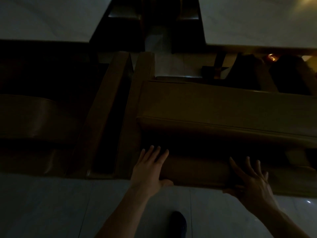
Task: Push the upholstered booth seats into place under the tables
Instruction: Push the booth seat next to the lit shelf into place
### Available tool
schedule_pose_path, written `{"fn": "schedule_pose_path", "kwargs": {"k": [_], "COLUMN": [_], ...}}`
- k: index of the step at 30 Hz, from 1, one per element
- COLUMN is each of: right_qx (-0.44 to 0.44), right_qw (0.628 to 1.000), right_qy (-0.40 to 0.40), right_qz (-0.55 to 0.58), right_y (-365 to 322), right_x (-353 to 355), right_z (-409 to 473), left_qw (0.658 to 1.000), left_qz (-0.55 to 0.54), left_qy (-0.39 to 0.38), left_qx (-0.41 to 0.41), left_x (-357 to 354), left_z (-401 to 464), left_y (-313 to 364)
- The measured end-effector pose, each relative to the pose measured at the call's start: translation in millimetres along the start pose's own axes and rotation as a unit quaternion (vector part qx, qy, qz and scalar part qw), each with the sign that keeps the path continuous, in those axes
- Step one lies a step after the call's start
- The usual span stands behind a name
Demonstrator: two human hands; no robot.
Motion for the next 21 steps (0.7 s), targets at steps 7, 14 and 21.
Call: {"fn": "schedule_pose_path", "kwargs": {"k": [7, 14, 21], "right_qx": [0.015, 0.025, 0.027], "right_qw": [1.0, 0.999, 0.999], "right_qy": [0.001, 0.036, 0.041], "right_qz": [-0.005, 0.002, -0.002], "right_y": [-6, -6, -5], "right_x": [10, 18, 16], "right_z": [5, 11, 14], "left_qw": [1.0, 1.0, 1.0], "left_qz": [-0.013, -0.018, -0.005], "left_qy": [0.028, 0.011, -0.006], "left_qx": [-0.008, 0.004, 0.012], "left_x": [-6, -7, -4], "left_z": [8, 18, 17], "left_y": [0, 2, 6]}}
Point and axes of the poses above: each hand's wrist, its own z-axis towards the middle knuckle, its own x-axis out of the back of the hand, y = z × x, the point moved 7 cm from there along z, towards the middle knuckle, and after that the axes turned 9 degrees about y, right-handed, at the moved point
